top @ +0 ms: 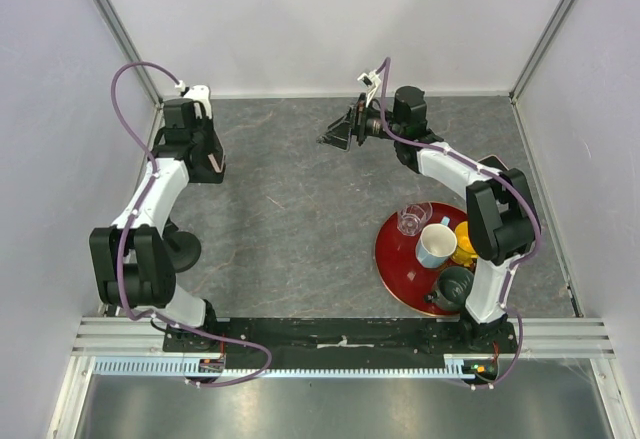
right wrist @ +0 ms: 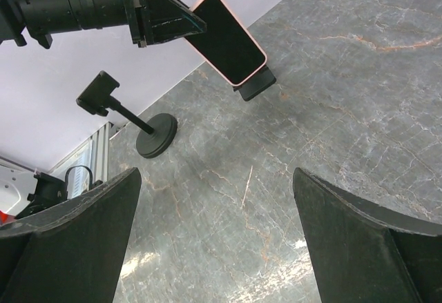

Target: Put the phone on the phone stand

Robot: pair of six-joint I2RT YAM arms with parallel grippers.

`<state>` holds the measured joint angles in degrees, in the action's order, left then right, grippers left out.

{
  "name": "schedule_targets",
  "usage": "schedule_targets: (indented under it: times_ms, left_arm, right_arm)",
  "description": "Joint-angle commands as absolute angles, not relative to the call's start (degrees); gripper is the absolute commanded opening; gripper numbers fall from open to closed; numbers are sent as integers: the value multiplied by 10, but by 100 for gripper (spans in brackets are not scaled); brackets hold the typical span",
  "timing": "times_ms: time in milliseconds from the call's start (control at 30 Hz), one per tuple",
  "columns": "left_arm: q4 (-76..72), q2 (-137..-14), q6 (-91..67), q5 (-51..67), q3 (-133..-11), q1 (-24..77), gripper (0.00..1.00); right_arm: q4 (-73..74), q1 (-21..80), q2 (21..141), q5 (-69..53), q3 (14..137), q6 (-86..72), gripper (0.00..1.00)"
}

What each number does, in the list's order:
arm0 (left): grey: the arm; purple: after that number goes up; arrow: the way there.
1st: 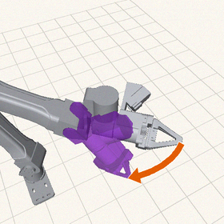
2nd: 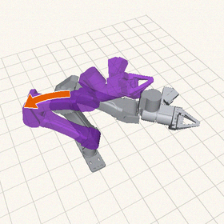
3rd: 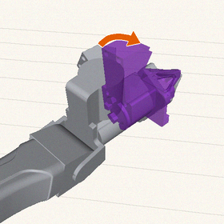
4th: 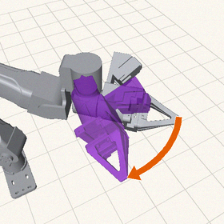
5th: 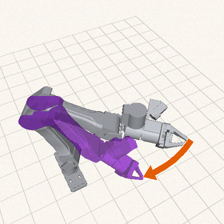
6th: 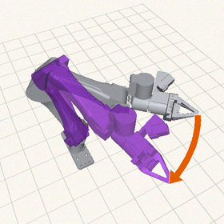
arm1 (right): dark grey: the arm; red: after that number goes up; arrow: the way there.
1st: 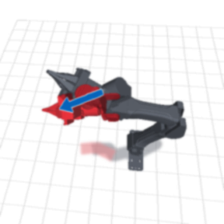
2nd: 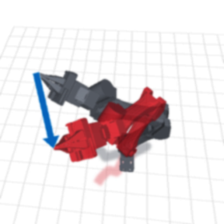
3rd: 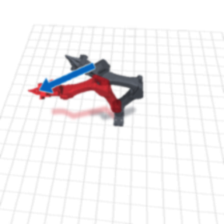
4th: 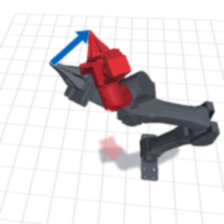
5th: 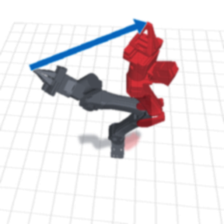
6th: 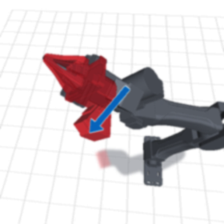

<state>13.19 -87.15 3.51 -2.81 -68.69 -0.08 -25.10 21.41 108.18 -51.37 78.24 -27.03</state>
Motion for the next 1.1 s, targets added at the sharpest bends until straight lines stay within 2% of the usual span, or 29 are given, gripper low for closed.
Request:
schedule_targets:
  times_ms: [0,1067]
  left_arm:
    - [80,-871,40,-4,-714,-32,2]
    - [112,-860,22,30,-722,-44,2]
  right_arm:
    - [-287,213,1094,-531,786,-277,98]
    - [-318,214,1111,-544,786,-303,98]
